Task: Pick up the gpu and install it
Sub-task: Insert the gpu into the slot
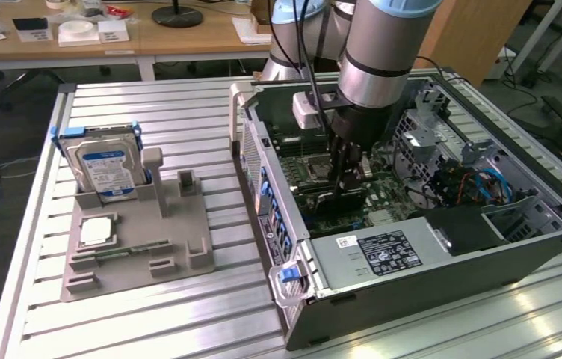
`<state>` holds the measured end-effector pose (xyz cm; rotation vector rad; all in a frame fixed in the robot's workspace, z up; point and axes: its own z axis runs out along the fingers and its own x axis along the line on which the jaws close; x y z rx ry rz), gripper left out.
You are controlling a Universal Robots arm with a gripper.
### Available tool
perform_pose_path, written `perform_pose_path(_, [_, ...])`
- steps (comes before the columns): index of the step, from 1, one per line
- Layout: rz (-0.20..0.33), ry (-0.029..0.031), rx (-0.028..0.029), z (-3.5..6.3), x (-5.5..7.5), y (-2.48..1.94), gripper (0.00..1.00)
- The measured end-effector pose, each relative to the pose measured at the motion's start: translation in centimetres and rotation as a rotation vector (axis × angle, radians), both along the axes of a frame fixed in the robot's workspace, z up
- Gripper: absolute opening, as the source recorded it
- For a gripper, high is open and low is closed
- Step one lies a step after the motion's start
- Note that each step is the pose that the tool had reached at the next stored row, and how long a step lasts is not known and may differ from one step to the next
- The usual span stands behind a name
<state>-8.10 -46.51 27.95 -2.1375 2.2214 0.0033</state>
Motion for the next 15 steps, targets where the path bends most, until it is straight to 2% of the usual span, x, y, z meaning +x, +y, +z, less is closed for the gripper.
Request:
perform_pose_path(3, [0.000,-0.0012,-0.0002,0.01,-0.01,0.00,0.22])
perform_pose_path(4, [0.000,-0.0017,-0.0002,0.01,-0.01,0.00,0.22])
perform_pose_path(5, [0.000,-0.0021,-0.0002,0.01,0.00,0.00,0.16])
perform_pose_path(6, [0.000,-0.0026,-0.0002,0.01,0.00,0.00,0.16])
perform_pose_path(7, [0.000,-0.0030,-0.0002,0.01,-0.01,0.00,0.10])
perform_pose_path(15, [0.000,-0.0066,-0.0002,0.01,-0.01,0.00,0.11])
